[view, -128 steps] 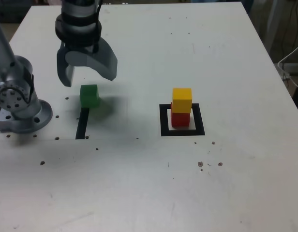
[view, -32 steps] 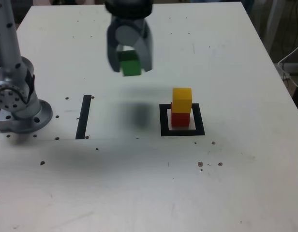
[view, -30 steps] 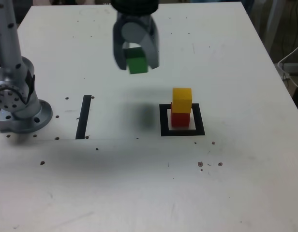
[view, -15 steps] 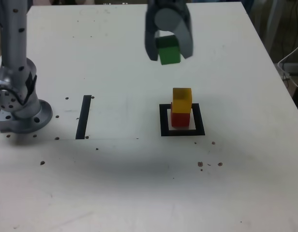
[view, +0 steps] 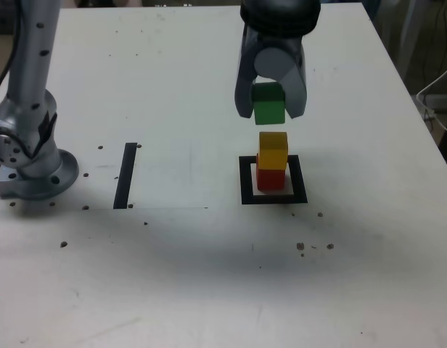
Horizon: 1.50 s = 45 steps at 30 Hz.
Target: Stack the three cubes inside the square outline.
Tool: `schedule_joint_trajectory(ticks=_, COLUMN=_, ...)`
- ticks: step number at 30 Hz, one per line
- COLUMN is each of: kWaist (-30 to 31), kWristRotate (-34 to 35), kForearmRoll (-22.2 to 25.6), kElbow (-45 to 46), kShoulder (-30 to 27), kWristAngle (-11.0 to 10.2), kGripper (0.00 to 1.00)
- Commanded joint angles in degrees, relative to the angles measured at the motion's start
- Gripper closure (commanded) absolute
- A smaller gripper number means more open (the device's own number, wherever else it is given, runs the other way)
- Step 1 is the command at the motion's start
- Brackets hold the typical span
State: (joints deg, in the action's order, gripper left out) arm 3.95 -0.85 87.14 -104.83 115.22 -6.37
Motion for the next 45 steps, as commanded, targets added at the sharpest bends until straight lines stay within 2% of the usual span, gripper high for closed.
schedule_joint_trajectory(ticks=1, kWaist=0.40, kWristRotate=0.34, kForearmRoll=-0.27, kElbow=0.08, kShoulder=0.84, kWristAngle=-0.31, kGripper=0.87)
schedule_joint_trajectory(ticks=13, kWaist=0.53, kWristRotate=0.52, kForearmRoll=-1.41, kElbow=-0.03, kShoulder=3.12, kWristAngle=-0.74, kGripper=0.85)
schedule_joint_trajectory(ticks=27, kWaist=0.51, kWristRotate=0.67, kForearmRoll=-1.88, kElbow=0.87, kShoulder=3.47, kWristAngle=-0.09, kGripper=0.80)
schedule_joint_trajectory(ticks=32, kWaist=0.44, kWristRotate=0.67, kForearmRoll=-1.92, kElbow=1.63, kShoulder=3.85, kWristAngle=0.85, kGripper=0.73)
schedule_joint_trajectory(ticks=38, kWaist=0.44, kWristRotate=0.67, kForearmRoll=-2.48, kElbow=2.25, kShoulder=4.03, kWristAngle=0.64, kGripper=0.66)
schedule_joint_trajectory(ticks=45, kWaist=0.44, kWristRotate=0.52, kForearmRoll=-2.94, kElbow=2.20, kShoulder=3.85, kWristAngle=0.27, kGripper=0.48)
